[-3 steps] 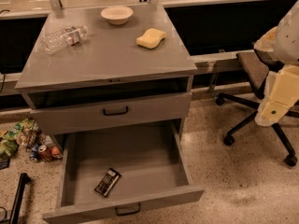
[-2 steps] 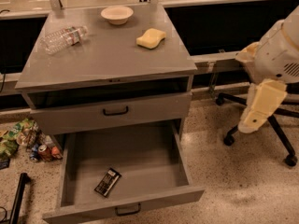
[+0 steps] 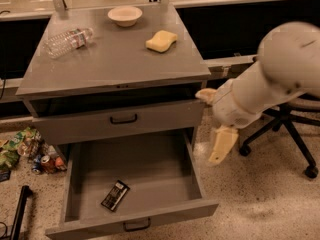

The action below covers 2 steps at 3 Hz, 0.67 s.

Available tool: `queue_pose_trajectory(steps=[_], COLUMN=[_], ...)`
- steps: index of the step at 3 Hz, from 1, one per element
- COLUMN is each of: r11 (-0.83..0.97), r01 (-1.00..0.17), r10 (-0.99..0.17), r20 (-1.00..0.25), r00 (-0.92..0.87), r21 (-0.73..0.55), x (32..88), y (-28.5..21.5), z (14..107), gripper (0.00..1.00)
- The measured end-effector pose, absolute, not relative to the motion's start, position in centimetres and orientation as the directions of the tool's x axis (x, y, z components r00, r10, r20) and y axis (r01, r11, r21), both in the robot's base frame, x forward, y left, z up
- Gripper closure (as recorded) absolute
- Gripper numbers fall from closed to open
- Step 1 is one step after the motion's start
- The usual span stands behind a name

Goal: Pick rxbar chocolate from middle drawer and place on counter

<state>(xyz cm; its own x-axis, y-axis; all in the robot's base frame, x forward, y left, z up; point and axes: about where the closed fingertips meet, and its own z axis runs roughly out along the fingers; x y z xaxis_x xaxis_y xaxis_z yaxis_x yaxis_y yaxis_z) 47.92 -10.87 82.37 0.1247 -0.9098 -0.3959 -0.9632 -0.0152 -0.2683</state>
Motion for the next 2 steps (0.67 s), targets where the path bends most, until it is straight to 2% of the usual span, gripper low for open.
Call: queue_pose_trajectory(steps=[1,2], r11=[-0.094,-0.093], r01=[-0.948,-0.944], r10=[-0.892,-0.89], r20=[-0.398,-0.399], r00=[0.216,0.222], r21=[-0.303,-0.316], x=[48.6,48.88], y=[-7.46,-7.14], z=[78.47,78.34], gripper=[0.0,0.0])
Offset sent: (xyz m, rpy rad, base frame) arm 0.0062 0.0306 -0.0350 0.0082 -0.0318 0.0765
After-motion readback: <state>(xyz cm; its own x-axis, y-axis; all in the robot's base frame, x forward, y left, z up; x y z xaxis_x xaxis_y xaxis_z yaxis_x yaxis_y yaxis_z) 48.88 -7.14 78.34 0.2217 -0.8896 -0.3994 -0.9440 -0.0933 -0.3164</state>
